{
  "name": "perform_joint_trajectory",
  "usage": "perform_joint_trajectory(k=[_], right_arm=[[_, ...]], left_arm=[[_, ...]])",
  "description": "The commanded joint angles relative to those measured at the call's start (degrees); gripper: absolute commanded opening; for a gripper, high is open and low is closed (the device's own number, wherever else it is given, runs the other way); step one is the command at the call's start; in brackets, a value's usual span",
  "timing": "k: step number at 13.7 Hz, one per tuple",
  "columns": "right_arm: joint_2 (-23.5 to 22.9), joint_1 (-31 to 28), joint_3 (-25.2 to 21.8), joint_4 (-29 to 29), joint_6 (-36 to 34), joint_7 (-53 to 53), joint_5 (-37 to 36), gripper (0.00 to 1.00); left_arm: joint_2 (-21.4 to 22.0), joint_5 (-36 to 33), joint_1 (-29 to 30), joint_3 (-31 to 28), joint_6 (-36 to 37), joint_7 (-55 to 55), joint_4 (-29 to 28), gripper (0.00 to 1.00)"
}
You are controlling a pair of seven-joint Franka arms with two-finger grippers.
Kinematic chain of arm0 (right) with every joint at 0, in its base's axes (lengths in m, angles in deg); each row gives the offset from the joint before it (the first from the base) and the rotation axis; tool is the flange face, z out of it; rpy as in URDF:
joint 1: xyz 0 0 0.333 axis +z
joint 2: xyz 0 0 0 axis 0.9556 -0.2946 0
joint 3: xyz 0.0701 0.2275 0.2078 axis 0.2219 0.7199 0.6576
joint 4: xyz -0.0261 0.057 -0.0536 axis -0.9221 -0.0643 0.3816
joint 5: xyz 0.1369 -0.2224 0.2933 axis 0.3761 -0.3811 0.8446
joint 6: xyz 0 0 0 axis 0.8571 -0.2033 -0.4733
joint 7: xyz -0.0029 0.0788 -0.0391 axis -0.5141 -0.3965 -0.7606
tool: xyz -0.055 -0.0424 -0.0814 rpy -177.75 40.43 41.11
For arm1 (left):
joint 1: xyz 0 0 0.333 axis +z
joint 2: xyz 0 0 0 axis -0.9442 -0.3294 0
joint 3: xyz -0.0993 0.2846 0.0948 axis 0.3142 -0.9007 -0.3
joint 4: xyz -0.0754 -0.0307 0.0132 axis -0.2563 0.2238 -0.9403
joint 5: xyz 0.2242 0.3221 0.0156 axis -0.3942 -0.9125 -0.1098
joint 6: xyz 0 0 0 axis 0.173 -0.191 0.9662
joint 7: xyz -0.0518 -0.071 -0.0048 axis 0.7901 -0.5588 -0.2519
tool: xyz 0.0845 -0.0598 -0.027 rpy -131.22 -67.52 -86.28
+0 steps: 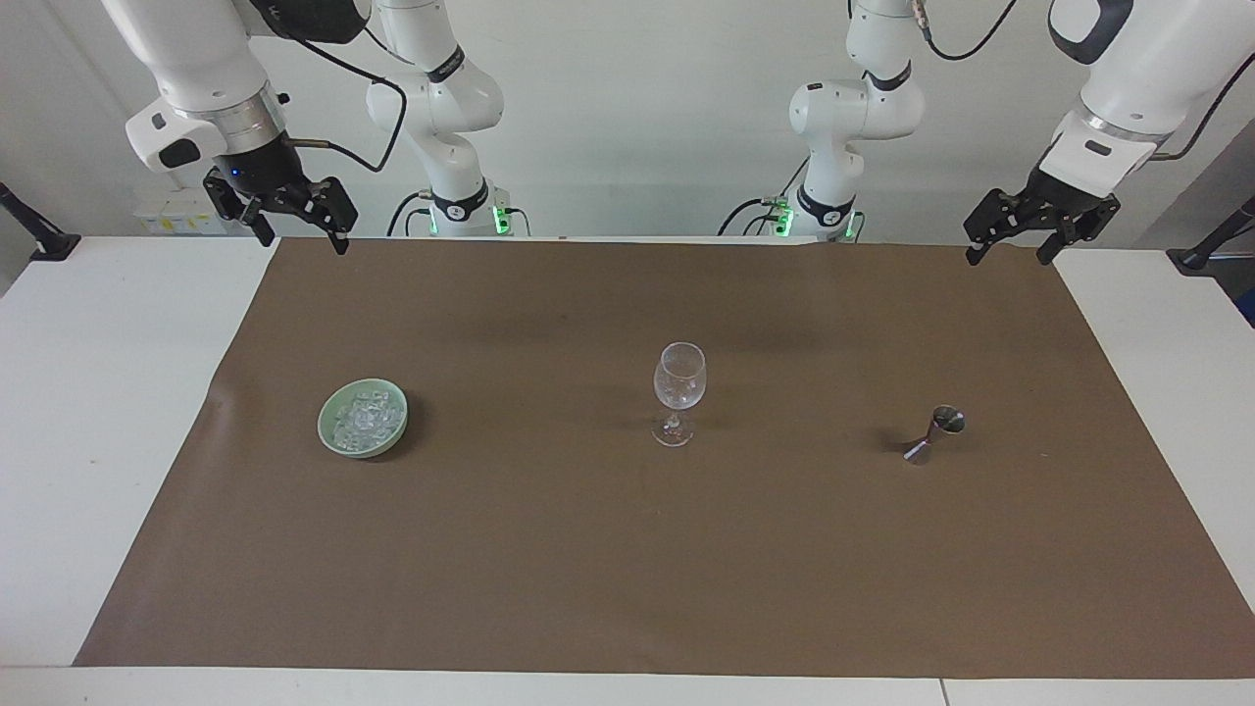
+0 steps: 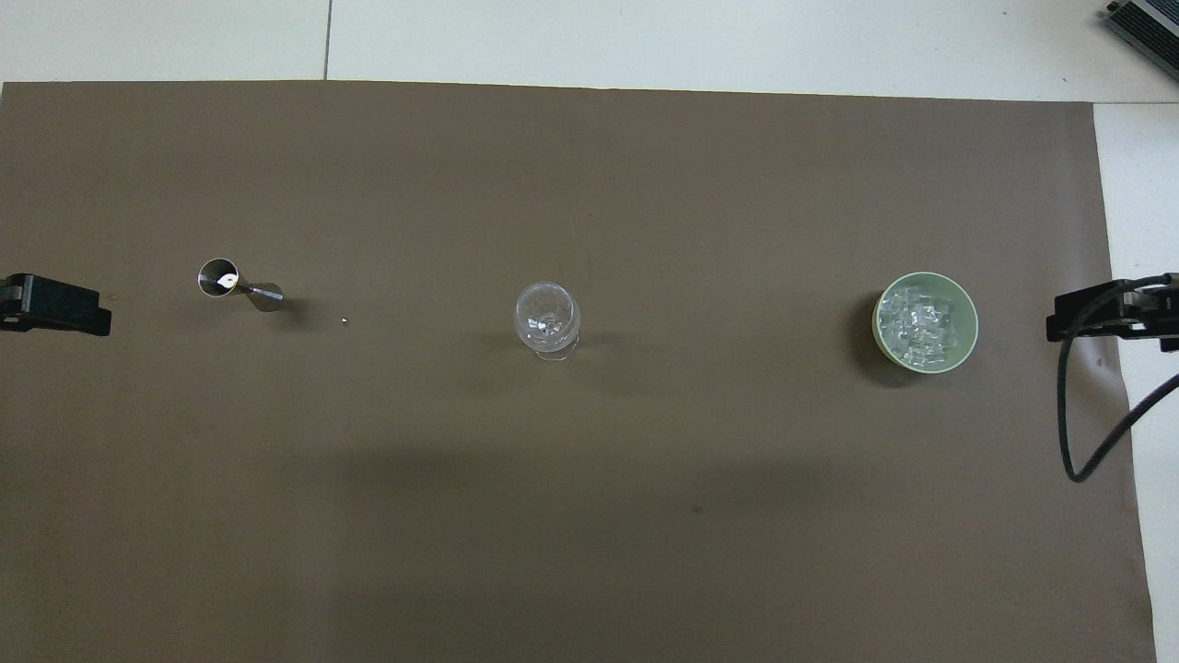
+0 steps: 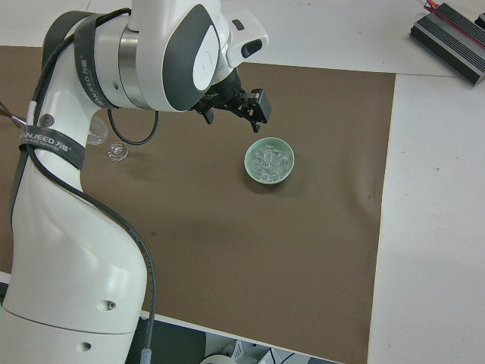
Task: Pour wine and add ice with both arms
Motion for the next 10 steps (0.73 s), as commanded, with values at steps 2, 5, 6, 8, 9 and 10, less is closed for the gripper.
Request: perform_joint_trajectory(k=[2,5,6,8,9,10], right_arm=[[1.38,-0.40,0.16,0.68,0.09,-0.92,3.56,1.00],[0.86,-1.28,-0.45,-0.72,1.50,-4.24,5.69,1.00],[0.68,-1.28,-0.36,-1.17,0.97,-4.87,4.91,1.00],[0.68,-1.19,-0.19,-1.44,0.26,-4.88,4.64,1.00],[0.68,-1.11,-0.28,-1.35,0.18,-4.79,4.55,1.00],[0.77,-1.02,-0.36,-1.17,0.26,-4.61,4.20,1.00]], left_arm=[[1.91,-1.05,-0.32,-0.19,-1.81,-0.81,-2.41,1.00],[1.91,-1.05,-1.02,-0.10,-1.28,-0.72,-2.24,1.00],[1.91,-1.05,-1.11,-0.10,-0.76,-0.64,-2.32,1.00],[1.91,-1.05,-0.67,-0.19,-0.75,-0.55,-2.32,1.00],[1.91,-1.05,-0.67,-0.10,-0.92,-0.90,-2.24,1.00],[1.91,-1.05,-1.11,-0.01,-0.93,-0.99,-2.24,1.00]])
